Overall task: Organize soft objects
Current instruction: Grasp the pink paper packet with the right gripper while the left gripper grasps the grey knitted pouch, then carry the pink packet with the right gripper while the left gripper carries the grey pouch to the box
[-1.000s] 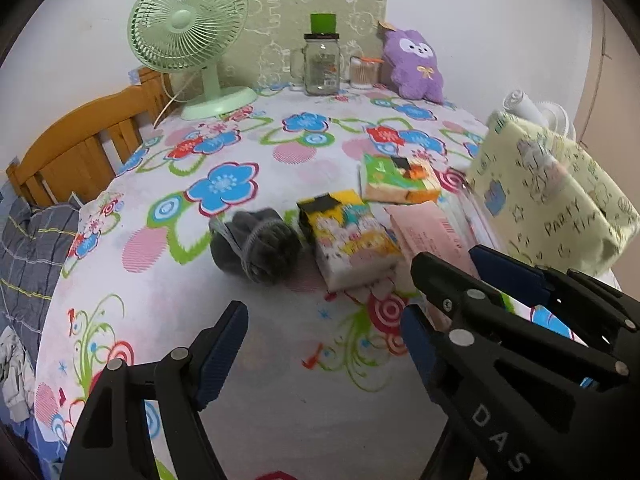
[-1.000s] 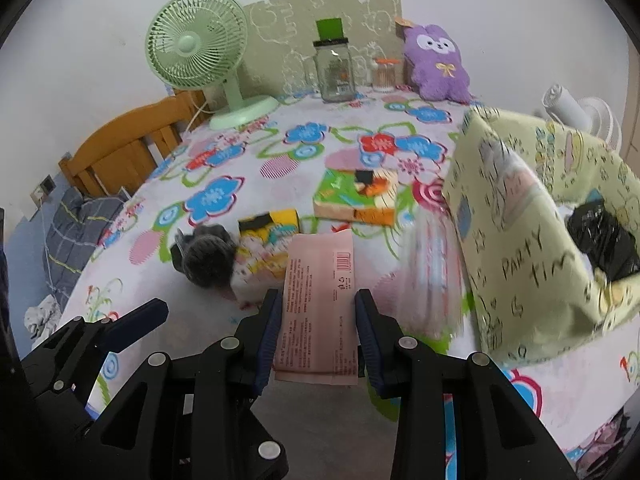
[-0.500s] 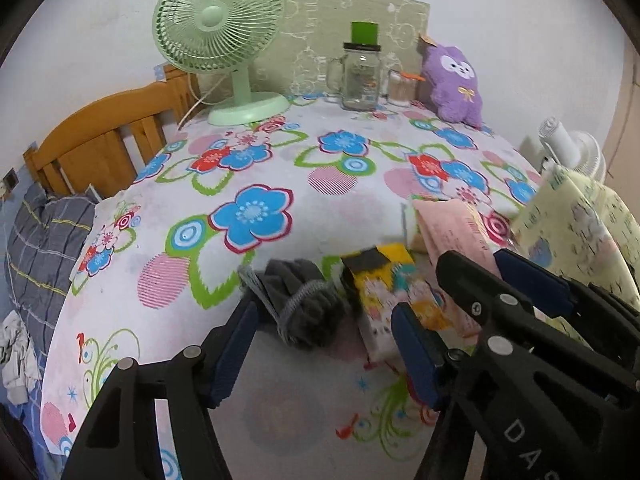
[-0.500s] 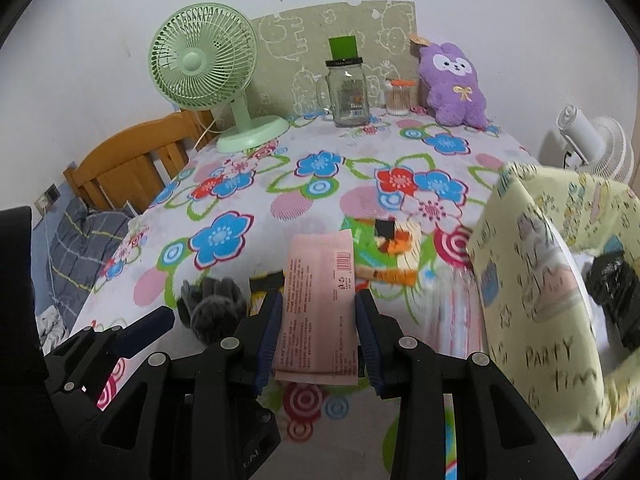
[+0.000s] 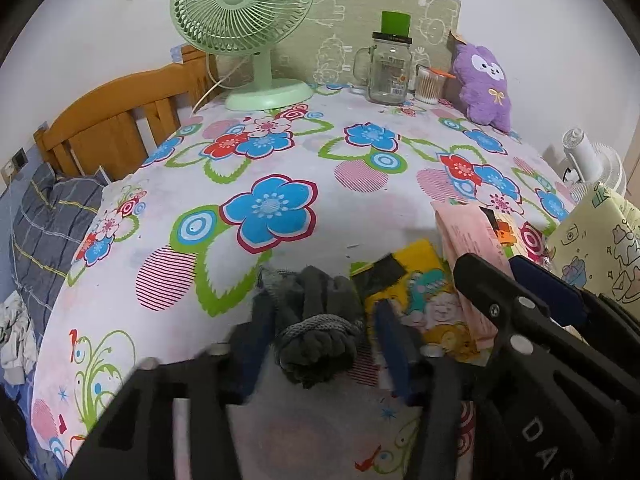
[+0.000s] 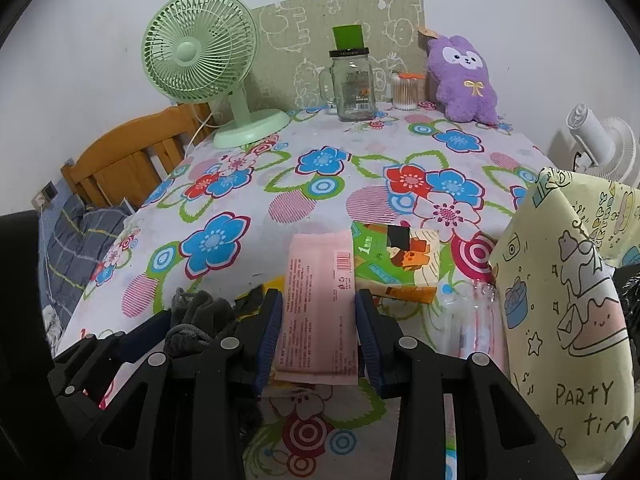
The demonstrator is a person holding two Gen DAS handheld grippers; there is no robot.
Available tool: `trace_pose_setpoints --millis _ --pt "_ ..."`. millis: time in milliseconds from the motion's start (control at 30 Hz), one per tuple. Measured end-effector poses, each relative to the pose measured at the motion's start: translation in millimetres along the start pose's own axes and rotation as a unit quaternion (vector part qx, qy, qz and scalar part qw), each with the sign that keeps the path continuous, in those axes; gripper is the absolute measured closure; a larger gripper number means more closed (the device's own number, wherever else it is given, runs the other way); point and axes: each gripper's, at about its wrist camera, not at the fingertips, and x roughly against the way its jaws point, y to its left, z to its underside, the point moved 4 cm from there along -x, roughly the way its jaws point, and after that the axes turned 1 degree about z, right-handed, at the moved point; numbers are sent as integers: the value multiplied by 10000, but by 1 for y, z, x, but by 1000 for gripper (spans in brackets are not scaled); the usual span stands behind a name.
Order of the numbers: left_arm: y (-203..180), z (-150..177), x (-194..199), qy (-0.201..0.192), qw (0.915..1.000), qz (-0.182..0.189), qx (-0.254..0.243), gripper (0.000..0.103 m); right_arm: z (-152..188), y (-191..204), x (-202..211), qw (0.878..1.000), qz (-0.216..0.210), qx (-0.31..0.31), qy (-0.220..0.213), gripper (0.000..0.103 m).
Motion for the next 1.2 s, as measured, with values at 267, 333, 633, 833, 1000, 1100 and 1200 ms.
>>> trace_pose_setpoints --millis 267,333,633,833,1000,1100,1200 --pt "1 5 6 17 10000 57 -35 69 3 2 6 10000 3 51 -23 62" --pt "-1 8 10 12 9999 89 -57 70 5 2 10 10000 -1 58 -38 62" --pt "-13 25 43 -147 9997 196 -67 70 19 0 43 9998 -44 50 -181 62" --pt "-23 39 64 -263 9993 242 -102 70 32 -8 69 9996 9 6 -292 62" --pt "-38 49 81 -343 9985 382 -183 70 41 -20 90 9992 118 -92 -380 62" --pt "-46 52 91 -439 9978 441 -239 70 44 -27 103 9986 189 -146 -471 62" --pt "-55 54 101 -499 9969 529 -286 70 46 -34 115 9979 264 -177 -559 62"
